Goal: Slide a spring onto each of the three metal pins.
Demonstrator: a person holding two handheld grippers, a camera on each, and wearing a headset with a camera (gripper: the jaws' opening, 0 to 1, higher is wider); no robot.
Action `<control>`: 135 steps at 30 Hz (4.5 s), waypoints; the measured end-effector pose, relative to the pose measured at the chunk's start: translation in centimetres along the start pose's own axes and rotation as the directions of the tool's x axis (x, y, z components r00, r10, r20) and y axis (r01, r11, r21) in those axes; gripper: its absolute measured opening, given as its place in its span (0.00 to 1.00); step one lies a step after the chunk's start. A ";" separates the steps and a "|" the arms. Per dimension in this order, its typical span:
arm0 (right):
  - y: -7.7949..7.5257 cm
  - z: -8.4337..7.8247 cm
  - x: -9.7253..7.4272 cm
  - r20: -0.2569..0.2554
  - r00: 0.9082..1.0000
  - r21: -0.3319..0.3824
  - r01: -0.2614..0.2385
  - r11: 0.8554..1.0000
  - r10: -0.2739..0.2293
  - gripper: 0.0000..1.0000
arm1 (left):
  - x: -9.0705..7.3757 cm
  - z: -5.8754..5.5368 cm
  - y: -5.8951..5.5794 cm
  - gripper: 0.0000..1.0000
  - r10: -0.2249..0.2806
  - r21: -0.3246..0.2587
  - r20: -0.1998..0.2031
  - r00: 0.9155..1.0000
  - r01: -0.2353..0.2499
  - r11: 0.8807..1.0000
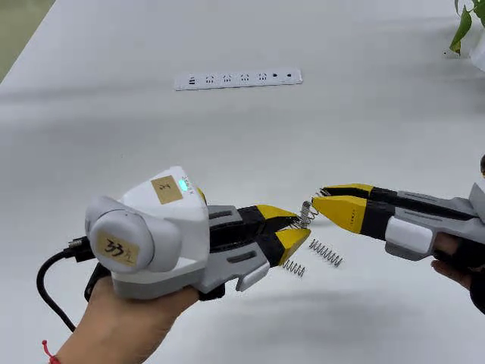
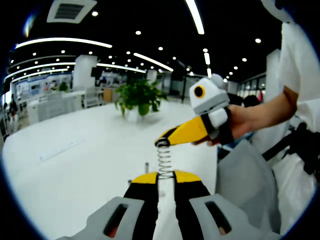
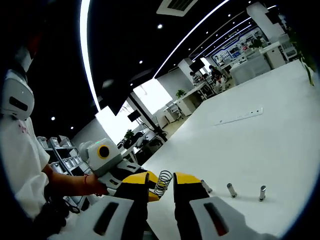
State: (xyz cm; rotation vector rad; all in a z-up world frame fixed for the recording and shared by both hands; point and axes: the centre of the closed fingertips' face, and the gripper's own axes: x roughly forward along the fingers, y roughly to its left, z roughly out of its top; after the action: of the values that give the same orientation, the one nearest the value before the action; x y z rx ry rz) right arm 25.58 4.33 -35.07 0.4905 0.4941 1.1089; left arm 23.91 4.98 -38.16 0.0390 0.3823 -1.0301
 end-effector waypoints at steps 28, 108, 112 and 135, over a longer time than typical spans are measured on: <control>0.9 0.0 0.0 -0.083 0.996 -0.142 -0.032 0.989 0.020 0.11 | 0.4 0.1 -0.9 0.11 -0.042 0.005 -0.004 0.999 0.042 0.999; 2.3 -2.7 0.1 -0.754 0.653 -0.552 -0.565 0.613 -0.077 0.21 | 0.9 -1.1 -1.7 0.10 -0.101 0.083 -0.060 0.993 0.106 0.991; 2.6 -3.3 0.1 -0.809 0.581 -0.514 -0.629 0.583 -0.088 0.18 | 1.0 -1.1 -1.8 0.10 -0.102 0.083 -0.053 0.993 0.106 0.991; 1.6 -4.2 0.1 -0.887 0.425 -0.454 -0.732 0.508 -0.181 0.12 | 1.0 -0.9 -1.7 0.10 -0.102 0.084 -0.040 0.994 0.105 0.991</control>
State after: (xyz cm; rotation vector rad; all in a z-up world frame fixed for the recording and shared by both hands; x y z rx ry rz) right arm 21.93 5.52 -37.45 -1.0214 0.6913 1.8251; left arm 22.68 3.49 -39.09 0.1154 0.3752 -1.1491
